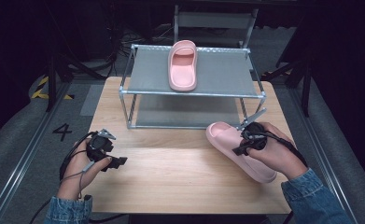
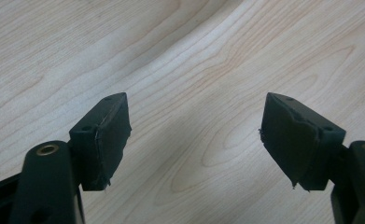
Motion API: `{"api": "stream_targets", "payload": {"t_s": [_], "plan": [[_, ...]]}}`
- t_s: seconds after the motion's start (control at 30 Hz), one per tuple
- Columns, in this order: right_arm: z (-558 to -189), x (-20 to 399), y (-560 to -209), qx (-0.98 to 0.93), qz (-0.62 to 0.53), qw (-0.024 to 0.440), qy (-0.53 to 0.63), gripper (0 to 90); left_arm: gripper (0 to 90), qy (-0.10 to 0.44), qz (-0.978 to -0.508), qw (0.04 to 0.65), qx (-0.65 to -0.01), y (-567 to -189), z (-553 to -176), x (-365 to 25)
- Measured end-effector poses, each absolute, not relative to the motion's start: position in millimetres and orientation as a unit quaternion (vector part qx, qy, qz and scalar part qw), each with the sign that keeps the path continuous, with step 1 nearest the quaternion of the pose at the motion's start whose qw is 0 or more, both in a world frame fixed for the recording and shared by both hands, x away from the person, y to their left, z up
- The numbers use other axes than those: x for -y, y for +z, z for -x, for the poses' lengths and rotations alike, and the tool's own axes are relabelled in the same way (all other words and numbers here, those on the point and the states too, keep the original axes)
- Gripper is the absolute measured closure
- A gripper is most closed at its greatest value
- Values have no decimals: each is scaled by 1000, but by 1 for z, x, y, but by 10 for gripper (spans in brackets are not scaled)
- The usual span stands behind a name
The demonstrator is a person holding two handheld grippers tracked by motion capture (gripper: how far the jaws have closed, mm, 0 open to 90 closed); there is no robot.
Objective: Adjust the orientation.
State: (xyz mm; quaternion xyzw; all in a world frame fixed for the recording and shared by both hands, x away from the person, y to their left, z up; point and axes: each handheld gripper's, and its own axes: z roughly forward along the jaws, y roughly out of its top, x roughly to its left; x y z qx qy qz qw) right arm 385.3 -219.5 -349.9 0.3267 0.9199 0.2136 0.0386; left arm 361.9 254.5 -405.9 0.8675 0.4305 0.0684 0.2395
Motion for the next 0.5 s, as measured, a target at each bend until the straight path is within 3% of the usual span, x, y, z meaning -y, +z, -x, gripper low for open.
{"api": "stream_targets", "payload": {"t_s": [0.5], "plan": [[-386,207,-302,-921,-309,13,236,833,216,53,-877,223,-423,-411,-365,-253]]}}
